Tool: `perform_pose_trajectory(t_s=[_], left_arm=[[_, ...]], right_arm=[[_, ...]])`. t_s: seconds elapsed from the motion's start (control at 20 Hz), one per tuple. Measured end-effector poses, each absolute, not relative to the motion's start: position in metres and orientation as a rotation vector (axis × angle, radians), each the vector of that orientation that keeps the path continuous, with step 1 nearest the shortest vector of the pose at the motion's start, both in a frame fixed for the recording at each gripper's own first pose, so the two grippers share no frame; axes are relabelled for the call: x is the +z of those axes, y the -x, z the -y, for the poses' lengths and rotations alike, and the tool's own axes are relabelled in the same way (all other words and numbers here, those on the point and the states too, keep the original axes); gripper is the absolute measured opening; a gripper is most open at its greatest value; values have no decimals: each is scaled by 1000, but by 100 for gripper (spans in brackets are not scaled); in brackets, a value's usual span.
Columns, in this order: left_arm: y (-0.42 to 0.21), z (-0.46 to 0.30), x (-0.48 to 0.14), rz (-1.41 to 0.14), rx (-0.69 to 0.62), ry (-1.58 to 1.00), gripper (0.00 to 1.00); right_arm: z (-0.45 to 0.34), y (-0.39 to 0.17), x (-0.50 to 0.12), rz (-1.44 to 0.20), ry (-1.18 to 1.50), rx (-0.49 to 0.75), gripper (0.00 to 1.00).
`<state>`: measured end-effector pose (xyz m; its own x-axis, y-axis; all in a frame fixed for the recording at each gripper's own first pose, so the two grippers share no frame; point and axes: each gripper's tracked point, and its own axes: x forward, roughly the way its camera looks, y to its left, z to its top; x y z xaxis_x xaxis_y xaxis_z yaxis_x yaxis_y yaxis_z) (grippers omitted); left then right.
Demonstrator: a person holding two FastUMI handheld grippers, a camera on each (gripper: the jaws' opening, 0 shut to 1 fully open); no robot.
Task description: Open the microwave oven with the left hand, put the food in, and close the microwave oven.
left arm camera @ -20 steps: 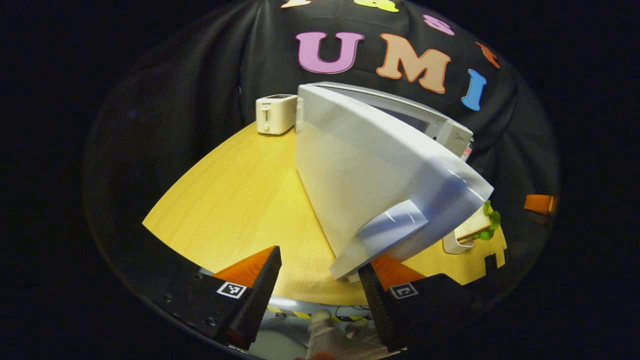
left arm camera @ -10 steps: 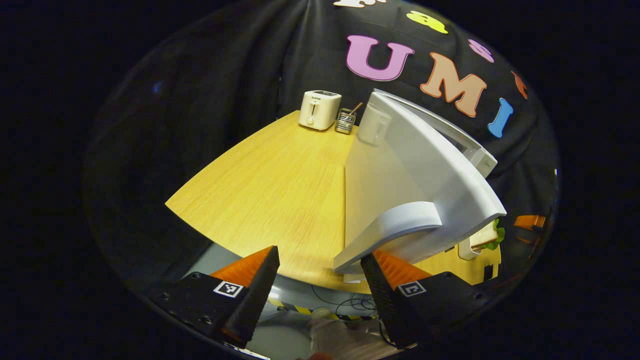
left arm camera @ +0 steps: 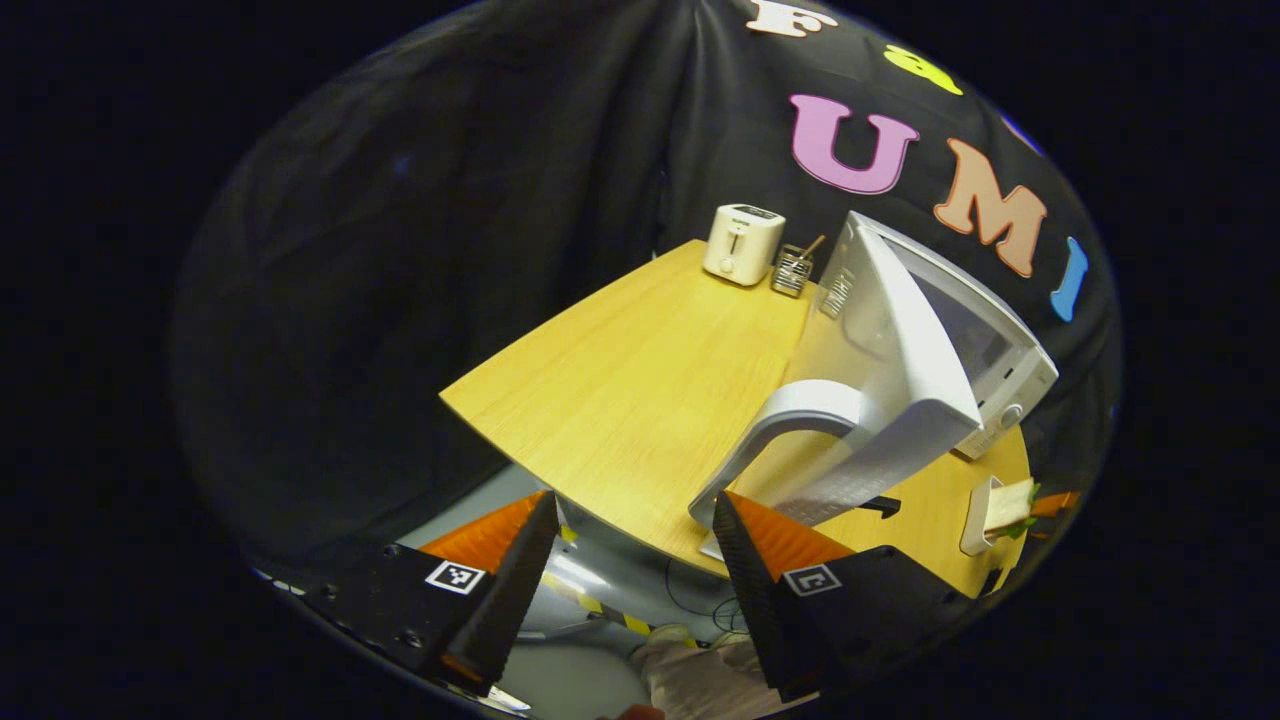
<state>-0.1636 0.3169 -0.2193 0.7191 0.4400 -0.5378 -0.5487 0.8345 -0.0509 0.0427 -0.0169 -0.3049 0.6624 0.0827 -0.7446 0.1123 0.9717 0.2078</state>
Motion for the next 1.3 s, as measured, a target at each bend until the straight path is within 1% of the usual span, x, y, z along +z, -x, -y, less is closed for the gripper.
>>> perform_pose_trajectory(t_s=[0.2,0.25,0.3,0.45,0.5,0.55,0.6,0.65,0.7,0.75,0.8,0.9,1.0,1.05,1.1,1.15,1.3], left_arm=[[178,-309,-197,-454,692,212,93],[180,-305,-190,-421,723,221,92],[182,-302,-182,-381,757,229,92],[184,-289,-161,-267,834,267,92],[185,-286,-155,-236,853,274,92],[185,-284,-150,-213,867,278,92],[187,-285,-145,-198,881,278,92],[188,-286,-142,-189,891,279,92],[188,-284,-140,-182,898,278,92],[189,-283,-136,-178,905,271,92],[190,-282,-134,-177,909,266,92],[189,-279,-133,-184,909,264,92],[185,-278,-130,-184,899,263,92],[183,-278,-129,-186,891,266,92],[178,-279,-131,-185,884,267,92],[173,-281,-131,-187,875,268,92],[164,-292,-134,-210,848,263,92]], right_arm=[[16,-54,-329,-939,-271,39,93],[15,-56,-332,-956,-280,52,100],[14,-60,-336,-970,-294,61,92],[9,-65,-342,-1008,-364,89,87],[7,-67,-343,-1024,-387,95,83],[6,-66,-347,-1045,-406,95,77],[4,-64,-350,-1067,-425,101,67],[1,-63,-350,-1083,-453,103,63],[0,-62,-350,-1095,-458,110,65],[1,-61,-347,-1090,-472,104,45],[2,-62,-348,-1097,-477,100,38],[-1,-67,-343,-1077,-515,83,37],[0,-70,-333,-1053,-528,69,32],[0,-72,-329,-1040,-528,66,32],[-1,-74,-324,-1028,-528,72,28],[-3,-73,-318,-1019,-527,79,32],[-14,-68,-302,-997,-533,89,32]])
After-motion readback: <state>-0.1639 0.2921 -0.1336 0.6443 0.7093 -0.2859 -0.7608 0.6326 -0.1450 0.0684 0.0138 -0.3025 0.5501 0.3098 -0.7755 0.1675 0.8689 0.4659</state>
